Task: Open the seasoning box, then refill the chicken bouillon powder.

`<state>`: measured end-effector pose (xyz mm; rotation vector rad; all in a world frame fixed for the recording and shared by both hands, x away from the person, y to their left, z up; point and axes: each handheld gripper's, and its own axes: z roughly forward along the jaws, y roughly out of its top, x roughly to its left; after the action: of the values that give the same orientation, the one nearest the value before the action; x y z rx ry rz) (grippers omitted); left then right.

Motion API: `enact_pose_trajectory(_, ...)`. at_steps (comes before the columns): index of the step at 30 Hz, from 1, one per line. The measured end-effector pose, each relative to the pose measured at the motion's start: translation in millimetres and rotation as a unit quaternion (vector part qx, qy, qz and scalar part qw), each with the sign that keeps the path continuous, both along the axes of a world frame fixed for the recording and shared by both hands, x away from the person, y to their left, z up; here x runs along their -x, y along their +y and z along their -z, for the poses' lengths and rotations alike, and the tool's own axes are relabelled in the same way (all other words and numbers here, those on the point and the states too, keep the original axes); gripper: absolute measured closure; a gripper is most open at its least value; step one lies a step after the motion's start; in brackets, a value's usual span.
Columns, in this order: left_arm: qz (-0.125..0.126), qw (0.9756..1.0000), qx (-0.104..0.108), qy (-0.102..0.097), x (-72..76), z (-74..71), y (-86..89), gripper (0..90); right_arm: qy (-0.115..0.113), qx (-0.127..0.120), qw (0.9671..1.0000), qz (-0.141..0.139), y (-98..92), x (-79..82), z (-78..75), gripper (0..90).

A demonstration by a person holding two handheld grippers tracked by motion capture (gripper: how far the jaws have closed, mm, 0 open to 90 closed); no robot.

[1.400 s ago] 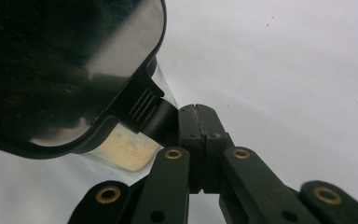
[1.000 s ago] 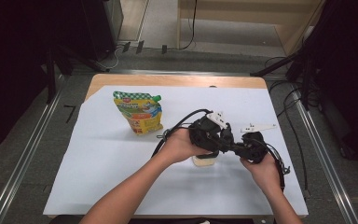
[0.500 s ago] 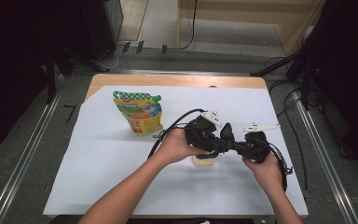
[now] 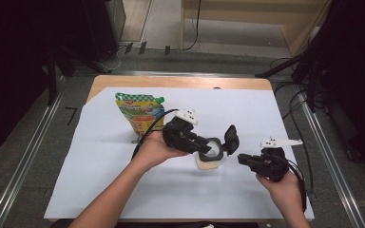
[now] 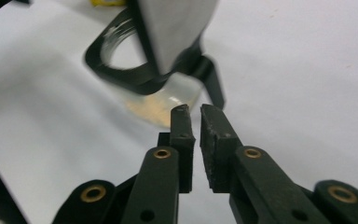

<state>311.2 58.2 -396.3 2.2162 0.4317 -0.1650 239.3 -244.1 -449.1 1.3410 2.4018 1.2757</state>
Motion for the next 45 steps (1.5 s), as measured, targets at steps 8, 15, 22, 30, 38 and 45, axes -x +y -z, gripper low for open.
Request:
enact_pose_trajectory(8, -0.035, 0.9988, -0.012, 0.033, -3.7, 0.4, 30.4, 56.9, -0.008, -0.001, 0.9991, -0.043, 25.6, 19.6, -4.9, 63.8)
enact_pose_trajectory(15, -0.056, 0.9968, 0.007, 0.057, -6.0, -4.7, 52.0, 45.5, -0.004, 0.003, 0.9959, -0.091, 55.7, 24.6, -3.7, 50.6)
enact_pose_trajectory(22, -0.077, 0.9962, 0.000, 0.042, -2.6, -6.5, 73.9, 43.0, -0.001, 0.010, 0.9931, -0.117, 74.3, 25.3, 1.0, 48.9)
enact_pose_trajectory(30, -0.093, 0.9950, -0.001, 0.037, -0.2, -9.6, 93.3, 40.2, 0.002, 0.020, 0.9900, -0.140, 91.6, 22.5, 5.8, 48.9)
enact_pose_trajectory(38, -0.119, 0.9923, -0.002, 0.033, 2.6, -10.2, 120.2, 39.7, -0.002, 0.035, 0.9867, -0.159, 104.5, 21.1, 8.4, 47.7)
enact_pose_trajectory(45, -0.143, 0.9893, -0.004, 0.030, 3.3, -11.0, 137.6, 40.6, -0.003, 0.031, 0.9863, -0.162, 104.8, 18.1, 8.8, 47.8)
